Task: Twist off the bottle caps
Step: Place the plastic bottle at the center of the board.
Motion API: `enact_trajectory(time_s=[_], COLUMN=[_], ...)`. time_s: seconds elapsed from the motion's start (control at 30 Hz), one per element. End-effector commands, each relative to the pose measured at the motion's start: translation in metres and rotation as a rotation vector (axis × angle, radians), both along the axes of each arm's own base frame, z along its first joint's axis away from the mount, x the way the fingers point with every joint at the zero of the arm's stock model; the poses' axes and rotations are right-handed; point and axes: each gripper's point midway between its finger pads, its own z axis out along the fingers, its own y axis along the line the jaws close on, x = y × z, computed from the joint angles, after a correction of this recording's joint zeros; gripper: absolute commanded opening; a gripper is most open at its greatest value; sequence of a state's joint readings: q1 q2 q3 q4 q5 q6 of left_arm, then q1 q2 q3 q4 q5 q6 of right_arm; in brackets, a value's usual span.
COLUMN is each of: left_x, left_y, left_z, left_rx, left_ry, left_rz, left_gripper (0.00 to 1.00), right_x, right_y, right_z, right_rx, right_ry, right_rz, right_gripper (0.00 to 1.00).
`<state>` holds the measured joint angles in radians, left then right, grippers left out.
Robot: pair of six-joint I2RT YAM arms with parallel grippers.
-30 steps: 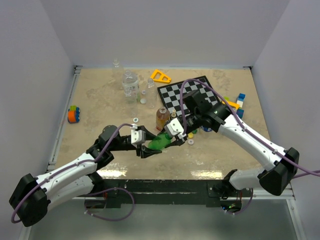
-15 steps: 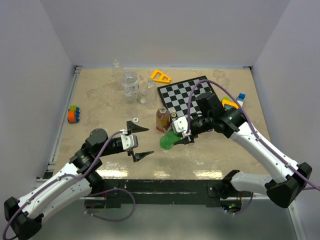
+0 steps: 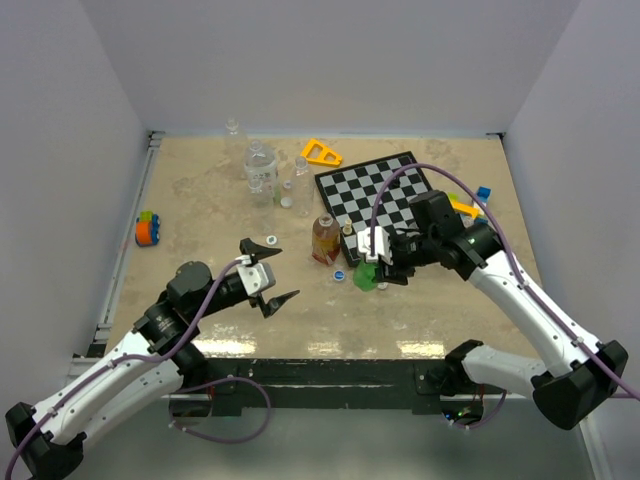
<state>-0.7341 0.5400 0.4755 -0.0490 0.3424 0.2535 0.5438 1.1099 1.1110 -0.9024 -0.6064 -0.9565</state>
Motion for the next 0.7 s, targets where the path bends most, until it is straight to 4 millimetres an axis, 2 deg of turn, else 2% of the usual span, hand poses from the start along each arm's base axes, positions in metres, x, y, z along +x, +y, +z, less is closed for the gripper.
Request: enact_trajectory(time_s=[0.0, 0.17, 0.47, 0.67], left_x=[0.006, 0.005, 0.004, 0.004], left_y=[0.006, 0.004, 0.003, 0.003], left_z=[0.003, 0.004, 0.002, 0.000], left_rx=[-0.017, -0.017, -0.012, -0.008], left_ry=[-0.018, -0.021, -0.021, -0.021], left_rz=[0.049, 0.035, 0.027, 0.020], left_gripper=[1.00, 1.00, 1.00, 1.00], right_x=[0.013, 0.015, 0.028, 0.033], right_y=[-0.004, -0.001, 0.016, 0.019], right_z=[-0.006, -0.035, -0.072, -0.088], right_rx=[-0.022, -0.055, -0.081, -0.103], right_ry=[-0.017, 0.018, 0.090, 0.145], right_rz=[-0.076, -0.039, 0.029, 0.016], right_gripper=[0.24, 0.25, 0.26, 0.30])
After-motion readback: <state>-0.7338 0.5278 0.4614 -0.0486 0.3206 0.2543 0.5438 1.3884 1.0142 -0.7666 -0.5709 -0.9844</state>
